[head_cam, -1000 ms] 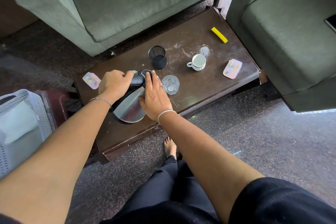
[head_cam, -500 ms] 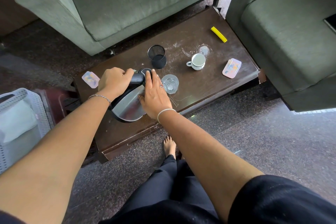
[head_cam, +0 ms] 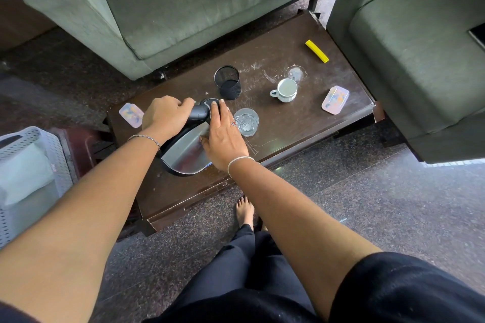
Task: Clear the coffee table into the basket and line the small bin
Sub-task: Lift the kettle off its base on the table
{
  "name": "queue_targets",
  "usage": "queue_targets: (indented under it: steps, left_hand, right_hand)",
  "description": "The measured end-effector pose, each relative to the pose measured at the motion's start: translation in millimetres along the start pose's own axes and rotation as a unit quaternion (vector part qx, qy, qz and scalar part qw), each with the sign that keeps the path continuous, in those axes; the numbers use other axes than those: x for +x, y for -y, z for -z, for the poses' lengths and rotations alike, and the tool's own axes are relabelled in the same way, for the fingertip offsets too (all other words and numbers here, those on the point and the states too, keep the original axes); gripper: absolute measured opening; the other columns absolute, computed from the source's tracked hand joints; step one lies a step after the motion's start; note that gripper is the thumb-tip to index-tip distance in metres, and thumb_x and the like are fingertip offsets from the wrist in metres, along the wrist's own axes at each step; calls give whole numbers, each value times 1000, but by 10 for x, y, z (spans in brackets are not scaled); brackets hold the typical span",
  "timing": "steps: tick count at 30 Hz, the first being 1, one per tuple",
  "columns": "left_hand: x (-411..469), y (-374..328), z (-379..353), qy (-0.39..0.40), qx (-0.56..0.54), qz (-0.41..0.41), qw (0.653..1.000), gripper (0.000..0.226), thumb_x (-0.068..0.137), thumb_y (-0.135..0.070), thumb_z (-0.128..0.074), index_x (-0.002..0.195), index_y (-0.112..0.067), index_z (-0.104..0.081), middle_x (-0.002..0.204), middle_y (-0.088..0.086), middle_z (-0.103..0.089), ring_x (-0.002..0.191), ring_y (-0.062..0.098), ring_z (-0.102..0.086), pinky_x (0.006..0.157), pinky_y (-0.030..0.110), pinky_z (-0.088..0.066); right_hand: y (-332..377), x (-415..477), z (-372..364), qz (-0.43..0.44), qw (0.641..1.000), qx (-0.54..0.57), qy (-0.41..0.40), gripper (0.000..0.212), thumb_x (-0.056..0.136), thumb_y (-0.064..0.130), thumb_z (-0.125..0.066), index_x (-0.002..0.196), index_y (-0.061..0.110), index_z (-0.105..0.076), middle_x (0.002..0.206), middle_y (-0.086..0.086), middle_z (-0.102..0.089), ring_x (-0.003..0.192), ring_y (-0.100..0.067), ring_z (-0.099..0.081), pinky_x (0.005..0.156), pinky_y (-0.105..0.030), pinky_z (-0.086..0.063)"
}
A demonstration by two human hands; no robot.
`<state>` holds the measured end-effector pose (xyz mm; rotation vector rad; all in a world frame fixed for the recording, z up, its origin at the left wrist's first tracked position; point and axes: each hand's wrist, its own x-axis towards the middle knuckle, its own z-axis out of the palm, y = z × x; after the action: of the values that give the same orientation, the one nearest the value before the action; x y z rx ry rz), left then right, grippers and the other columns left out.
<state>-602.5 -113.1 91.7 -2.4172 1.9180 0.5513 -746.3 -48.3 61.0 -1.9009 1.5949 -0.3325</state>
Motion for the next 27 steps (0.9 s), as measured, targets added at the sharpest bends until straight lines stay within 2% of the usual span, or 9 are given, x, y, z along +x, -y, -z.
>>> queue_targets:
  steps: [9, 13, 20, 27]
  left_hand:
    - [-7, -3, -10, 0, 15, 8, 1000, 57, 76, -55, -28, 52, -10, -55, 59, 9, -58, 59, 23, -51, 47, 26, -28]
    - [-22, -14, -12, 1, 16, 4, 1000, 58, 75, -55, -28, 53, -10, -55, 60, 9, -59, 63, 28, -53, 48, 27, -30]
    - [-70, -13, -19, 3, -7, 8, 1000, 61, 69, -61, -24, 51, -11, -55, 59, 9, -60, 58, 23, -53, 47, 27, -30]
    - [-122, 36, -86, -9, -24, 16, 1000, 64, 70, -62, -21, 53, -11, -56, 58, 10, -59, 61, 26, -54, 50, 30, -35]
  right_hand:
    - [-2, -8, -16, -1, 1000, -12, 4, 81, 95, 30, -51, 151, -2, -2, 159, -23, -2, 147, -34, -10, 120, -39, -16]
    - [-11, -24, -29, -2, 1000, -11, 1, 81, 95, 30, -50, 151, -2, -1, 159, -22, -2, 147, -33, -9, 120, -39, -17]
    - [-27, -40, -33, 0, 1000, 1, 2, 83, 93, 29, -53, 152, 0, -2, 160, -20, -2, 147, -33, -8, 120, -40, -16]
    - [-37, -58, -59, 9, 1000, -10, 0, 79, 94, 27, -50, 152, 0, -2, 159, -21, -2, 147, -34, -7, 121, -40, -13]
